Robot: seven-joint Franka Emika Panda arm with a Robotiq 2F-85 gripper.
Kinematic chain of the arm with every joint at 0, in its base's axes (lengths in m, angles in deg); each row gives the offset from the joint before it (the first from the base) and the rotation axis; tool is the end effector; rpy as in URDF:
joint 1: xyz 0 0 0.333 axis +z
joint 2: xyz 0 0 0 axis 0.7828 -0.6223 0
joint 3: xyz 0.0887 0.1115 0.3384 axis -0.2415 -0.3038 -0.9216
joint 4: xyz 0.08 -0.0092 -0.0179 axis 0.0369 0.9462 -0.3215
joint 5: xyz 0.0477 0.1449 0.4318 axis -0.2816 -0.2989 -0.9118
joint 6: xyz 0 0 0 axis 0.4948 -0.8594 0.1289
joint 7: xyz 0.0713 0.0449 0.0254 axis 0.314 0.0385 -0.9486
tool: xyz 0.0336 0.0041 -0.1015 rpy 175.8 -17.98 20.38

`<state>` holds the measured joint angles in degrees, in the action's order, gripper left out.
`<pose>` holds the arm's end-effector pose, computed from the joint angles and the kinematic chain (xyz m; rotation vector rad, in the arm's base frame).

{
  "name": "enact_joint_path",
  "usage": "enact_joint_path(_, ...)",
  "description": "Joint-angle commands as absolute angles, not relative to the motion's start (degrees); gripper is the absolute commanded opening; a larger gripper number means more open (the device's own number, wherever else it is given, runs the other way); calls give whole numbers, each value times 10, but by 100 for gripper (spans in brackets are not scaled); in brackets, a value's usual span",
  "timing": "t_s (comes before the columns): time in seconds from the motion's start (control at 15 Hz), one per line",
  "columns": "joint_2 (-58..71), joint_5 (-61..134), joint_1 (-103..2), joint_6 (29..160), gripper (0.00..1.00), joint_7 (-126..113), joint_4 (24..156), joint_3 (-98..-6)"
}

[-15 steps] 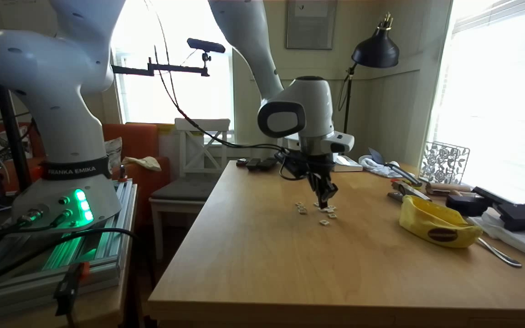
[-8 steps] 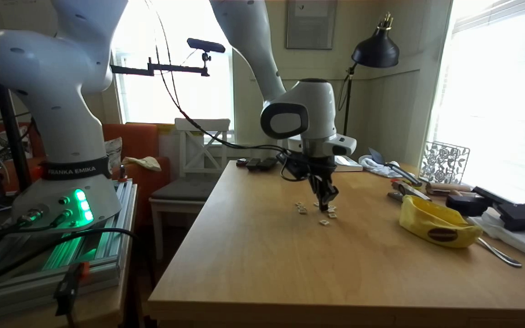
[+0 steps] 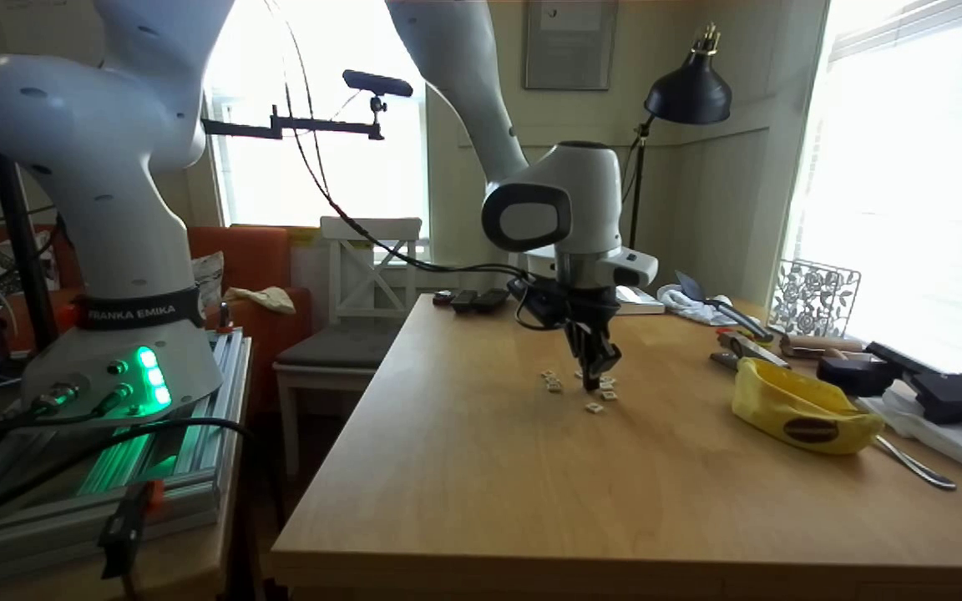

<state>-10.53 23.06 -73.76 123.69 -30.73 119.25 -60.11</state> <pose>0.6044 -0.2069 0.1288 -3.0724 0.2446 -0.2718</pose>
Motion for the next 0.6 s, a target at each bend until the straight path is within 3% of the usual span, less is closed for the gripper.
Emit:
enact_joint_path(0.0, -109, 230, -755, 1232, 0, -316, 1216, -611)
enact_joint_path(0.53, -90, 220, -779, 1247, 0, -325, 1263, -628)
